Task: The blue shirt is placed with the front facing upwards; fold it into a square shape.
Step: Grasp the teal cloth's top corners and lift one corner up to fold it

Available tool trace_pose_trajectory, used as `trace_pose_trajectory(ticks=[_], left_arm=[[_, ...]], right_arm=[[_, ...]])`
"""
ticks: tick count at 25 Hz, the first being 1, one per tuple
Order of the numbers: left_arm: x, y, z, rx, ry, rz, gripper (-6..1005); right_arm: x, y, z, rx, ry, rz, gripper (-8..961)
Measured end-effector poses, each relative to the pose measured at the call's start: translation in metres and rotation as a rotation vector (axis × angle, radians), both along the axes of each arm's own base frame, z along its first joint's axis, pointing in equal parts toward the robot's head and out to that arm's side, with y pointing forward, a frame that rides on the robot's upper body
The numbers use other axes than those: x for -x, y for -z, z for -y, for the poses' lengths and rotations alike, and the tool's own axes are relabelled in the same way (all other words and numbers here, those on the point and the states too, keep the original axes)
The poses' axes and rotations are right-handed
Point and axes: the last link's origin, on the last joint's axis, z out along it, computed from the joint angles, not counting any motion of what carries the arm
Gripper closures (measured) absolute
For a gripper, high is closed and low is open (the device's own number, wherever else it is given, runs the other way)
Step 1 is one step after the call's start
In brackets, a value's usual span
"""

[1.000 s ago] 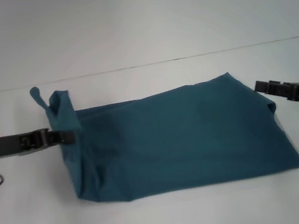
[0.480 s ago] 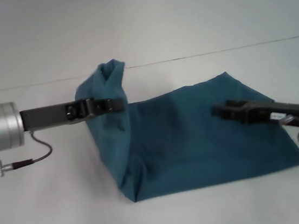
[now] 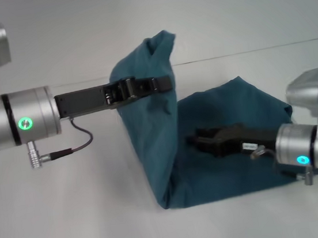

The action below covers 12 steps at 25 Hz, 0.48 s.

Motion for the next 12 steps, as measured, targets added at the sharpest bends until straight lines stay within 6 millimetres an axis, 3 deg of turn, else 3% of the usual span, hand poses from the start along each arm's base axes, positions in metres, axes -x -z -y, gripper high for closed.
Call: trace_pose_trajectory(ticks=[9, 11, 12], left_arm=[[-0.020, 0.012, -0.004, 0.008, 0.027, 0.049, 967], [-0.024, 0.013, -0.005, 0.006, 0.033, 0.057, 967], [-0.025, 0.013, -0.005, 0.004, 0.035, 0.057, 967]], right_arm=[[0.020, 0.028, -0.001, 0.042, -0.055, 0.036, 594], [0.024, 0.032, -0.001, 0.054, -0.061, 0.039, 823], [0.025, 0.033, -0.002, 0.059, -0.063, 0.041, 824]])
